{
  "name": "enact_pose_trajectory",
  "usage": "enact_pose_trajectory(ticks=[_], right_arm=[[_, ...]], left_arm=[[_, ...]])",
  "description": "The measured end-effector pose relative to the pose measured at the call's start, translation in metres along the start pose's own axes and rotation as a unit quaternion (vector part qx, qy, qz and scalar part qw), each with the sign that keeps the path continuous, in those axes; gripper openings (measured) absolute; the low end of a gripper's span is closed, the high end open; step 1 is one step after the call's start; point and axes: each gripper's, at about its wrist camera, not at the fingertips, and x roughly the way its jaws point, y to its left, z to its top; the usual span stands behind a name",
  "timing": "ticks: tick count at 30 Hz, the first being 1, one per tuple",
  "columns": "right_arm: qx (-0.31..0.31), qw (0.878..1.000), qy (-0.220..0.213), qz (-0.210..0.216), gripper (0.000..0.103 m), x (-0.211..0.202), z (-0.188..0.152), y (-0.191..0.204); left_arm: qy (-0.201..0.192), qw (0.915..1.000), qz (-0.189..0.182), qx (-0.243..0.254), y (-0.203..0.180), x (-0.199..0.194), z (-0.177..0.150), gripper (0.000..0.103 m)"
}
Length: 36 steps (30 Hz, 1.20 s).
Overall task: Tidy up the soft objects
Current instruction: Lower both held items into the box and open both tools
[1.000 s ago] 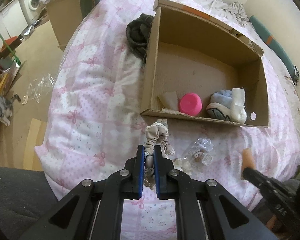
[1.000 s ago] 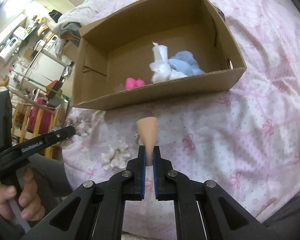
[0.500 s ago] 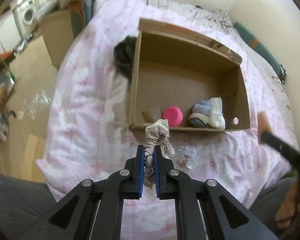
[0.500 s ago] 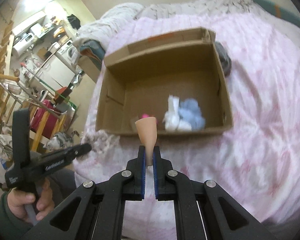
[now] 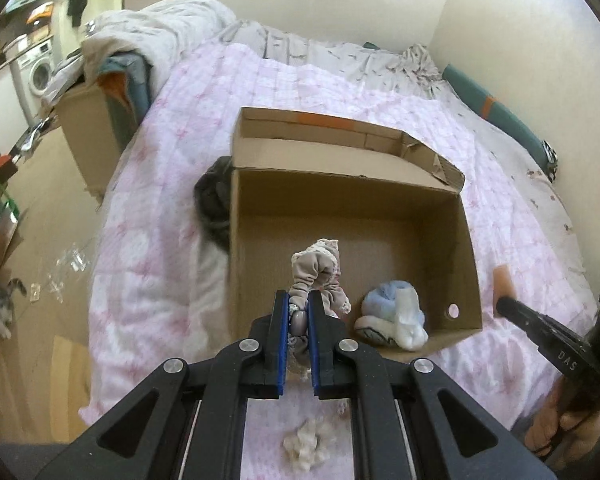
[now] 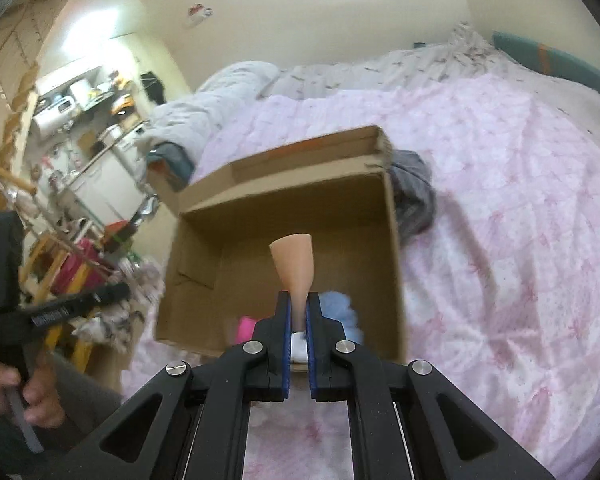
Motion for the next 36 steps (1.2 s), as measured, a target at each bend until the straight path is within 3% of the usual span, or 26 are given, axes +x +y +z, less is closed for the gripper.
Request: enact_pose_trajectory(ticks=[3,15,32,36], right_arm=[[0.024,0.999,0.021,-0.011,0.008,0.013,-0.001,-0.009],[0.037,0.993,0.094,-0.053,0.009,0.061,-0.013,-0.018],[0.040,0.992,0.106,-0.059,0.009,0.066,-0.015,-0.019],[0.037,0.992,0.108,-0.058,0.009,0.067,-0.016,-0.018]], left_arm=[[-0.002,0.9998,0.010,0.018,-0.006,0.019,-0.008,0.008],[0.036,0.9990,0.027,0.004,0.000,0.047,-0.022,0.008],[0.032,0.9981,0.041,0.034,-0.012,0.050,-0.028,0.008],[0.030,0.9981,0.044,0.030,-0.010,0.048,-0.027,0.013]])
